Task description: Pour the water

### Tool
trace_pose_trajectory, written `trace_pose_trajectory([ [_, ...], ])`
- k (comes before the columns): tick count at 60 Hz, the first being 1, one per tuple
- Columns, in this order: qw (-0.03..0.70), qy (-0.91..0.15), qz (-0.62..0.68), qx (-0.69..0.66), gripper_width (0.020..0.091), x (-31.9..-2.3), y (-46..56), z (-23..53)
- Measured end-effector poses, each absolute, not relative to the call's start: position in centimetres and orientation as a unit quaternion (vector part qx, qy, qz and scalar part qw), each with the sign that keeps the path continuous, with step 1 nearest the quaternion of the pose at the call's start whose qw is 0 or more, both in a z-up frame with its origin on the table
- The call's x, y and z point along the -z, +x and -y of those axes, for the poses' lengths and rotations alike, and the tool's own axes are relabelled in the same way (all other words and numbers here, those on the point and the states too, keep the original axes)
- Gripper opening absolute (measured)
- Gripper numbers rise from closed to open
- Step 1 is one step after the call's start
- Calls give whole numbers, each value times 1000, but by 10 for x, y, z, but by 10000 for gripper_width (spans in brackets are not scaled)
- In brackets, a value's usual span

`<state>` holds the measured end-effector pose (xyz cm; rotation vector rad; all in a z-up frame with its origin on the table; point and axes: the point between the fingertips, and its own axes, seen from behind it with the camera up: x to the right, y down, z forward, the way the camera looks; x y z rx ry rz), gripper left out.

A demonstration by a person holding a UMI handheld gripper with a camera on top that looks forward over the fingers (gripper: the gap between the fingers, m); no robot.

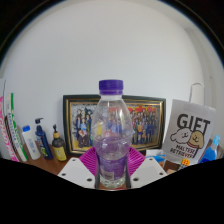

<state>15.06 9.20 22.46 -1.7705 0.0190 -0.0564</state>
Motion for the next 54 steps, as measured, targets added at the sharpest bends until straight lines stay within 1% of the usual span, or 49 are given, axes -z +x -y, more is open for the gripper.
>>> trace_pose_trajectory([
  [10,597,-802,4,30,345,-141,168,-90],
  [21,575,-818,3,26,345,-82,173,-87],
  [22,573,-819,0,26,358,-78,174,-85],
  [23,586,-810,-5,25,351,-87,174,-88],
  [28,599,-800,-28,11,354,-84,180,-86],
  [30,603,-797,-30,9,381,-85,181,-86],
  [31,604,-797,-28,9,381,-85,180,-86],
  [40,596,-803,-24,15,513,-83,177,-84],
  [41,591,-806,-26,14,538,-80,178,-84],
  [42,584,-811,-29,12,585,-78,177,-83],
  [43,578,-816,-32,8,647,-77,177,-81],
  [46,567,-823,-41,0,853,-78,175,-75],
  [47,565,-824,-44,-1,870,-80,176,-72],
  [49,563,-825,-50,3,846,-85,178,-67],
  [54,548,-834,-58,27,855,-94,184,-47],
])
